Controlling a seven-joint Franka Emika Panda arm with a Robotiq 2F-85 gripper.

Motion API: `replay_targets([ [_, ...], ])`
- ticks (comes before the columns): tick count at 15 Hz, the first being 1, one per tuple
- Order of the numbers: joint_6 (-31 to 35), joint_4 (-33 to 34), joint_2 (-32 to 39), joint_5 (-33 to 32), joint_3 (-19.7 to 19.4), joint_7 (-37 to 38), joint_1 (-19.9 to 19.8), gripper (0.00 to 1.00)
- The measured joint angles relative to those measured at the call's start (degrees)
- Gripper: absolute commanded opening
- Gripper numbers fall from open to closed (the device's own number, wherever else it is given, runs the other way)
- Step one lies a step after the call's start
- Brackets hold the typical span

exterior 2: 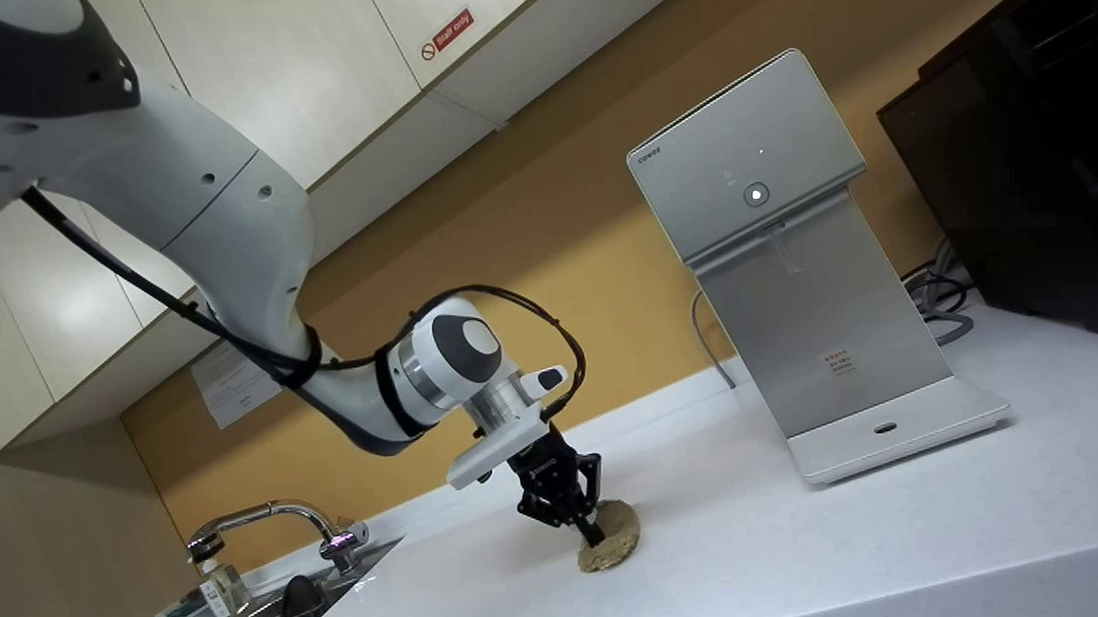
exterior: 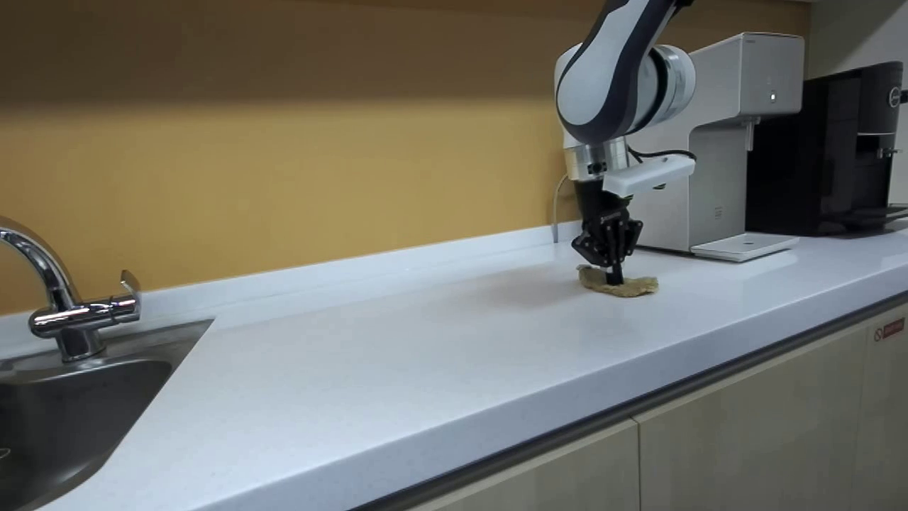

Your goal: Wipe the counter with the brown cloth

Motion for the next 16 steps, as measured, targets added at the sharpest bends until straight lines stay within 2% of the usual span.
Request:
replay_targets([
  [3, -2.05, -0.30, -0.42, 3.23, 1.57, -2.01, -0.52, 0.00],
  [7, -7.13, -0.51, -1.16, 13.19, 8.07, -10.11, -0.24, 0.00],
  [10, -10.15, -0.82, -1.36, 16.28, 11.83, -12.79, 1.20, 0.00],
  [13, -10.51, -1.01, -1.45, 15.91, 12.33, -12.50, 2.45, 0.00],
  [16, -8.08, -1.37, -1.61, 14.58, 10.42, -10.19, 2.31, 0.00],
])
